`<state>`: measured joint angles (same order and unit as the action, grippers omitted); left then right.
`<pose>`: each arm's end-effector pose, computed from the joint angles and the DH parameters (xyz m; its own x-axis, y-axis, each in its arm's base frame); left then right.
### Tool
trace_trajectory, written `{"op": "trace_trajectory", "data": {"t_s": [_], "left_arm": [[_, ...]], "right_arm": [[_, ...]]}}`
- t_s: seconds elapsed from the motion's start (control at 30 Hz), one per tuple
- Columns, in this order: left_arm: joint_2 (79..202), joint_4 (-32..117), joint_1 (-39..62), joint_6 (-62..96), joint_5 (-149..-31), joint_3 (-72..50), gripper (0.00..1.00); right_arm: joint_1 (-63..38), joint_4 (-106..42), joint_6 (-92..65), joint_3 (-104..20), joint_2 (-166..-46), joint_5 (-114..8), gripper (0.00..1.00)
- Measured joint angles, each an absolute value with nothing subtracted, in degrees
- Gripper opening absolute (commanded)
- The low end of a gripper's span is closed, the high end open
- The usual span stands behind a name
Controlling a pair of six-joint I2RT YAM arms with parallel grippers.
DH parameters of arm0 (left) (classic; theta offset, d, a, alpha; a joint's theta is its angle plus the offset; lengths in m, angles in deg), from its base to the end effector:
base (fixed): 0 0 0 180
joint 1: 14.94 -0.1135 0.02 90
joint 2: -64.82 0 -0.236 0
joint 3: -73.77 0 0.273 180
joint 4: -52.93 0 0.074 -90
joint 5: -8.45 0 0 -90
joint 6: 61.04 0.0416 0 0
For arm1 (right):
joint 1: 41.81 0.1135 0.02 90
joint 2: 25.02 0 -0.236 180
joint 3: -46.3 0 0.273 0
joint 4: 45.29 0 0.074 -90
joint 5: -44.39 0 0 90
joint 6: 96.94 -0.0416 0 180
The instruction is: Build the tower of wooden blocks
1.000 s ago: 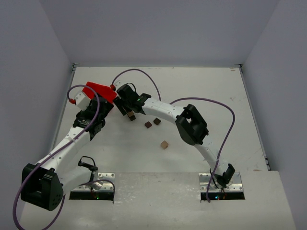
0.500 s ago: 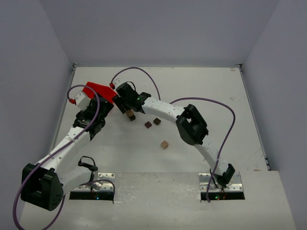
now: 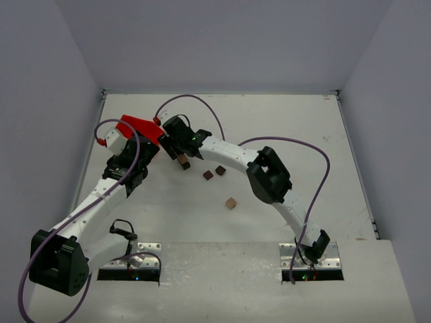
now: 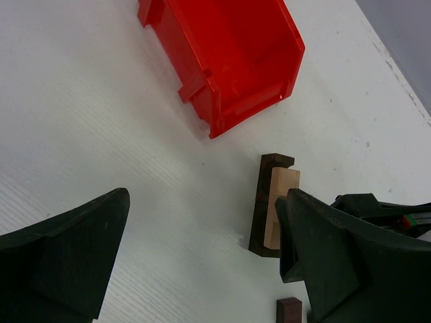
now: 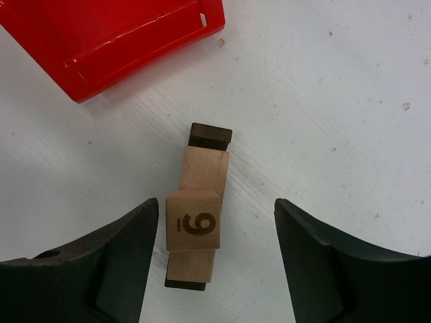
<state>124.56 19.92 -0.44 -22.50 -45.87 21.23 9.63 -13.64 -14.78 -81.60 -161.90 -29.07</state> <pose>0.2522 -0.0402 0.2135 -0.2112 -0.6016 -0.7703 -0.6308 0.6859 -0.3627 0.3511 0.4214 0.1580 -0.4860 -0.3999 -0.7771 -0.5538 0.8288 -0.0801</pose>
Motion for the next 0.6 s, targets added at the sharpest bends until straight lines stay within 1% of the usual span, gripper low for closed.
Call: {"op": "trace_trajectory", "data": {"t_s": [0.6], "left_arm": [[124.6,19.9,-0.4,-22.5,-46.1,21.2,1.0]], "right_arm": [[9.6,-12.6,-13.6,-83.1,-163.0,-27.4,0.69]]}}
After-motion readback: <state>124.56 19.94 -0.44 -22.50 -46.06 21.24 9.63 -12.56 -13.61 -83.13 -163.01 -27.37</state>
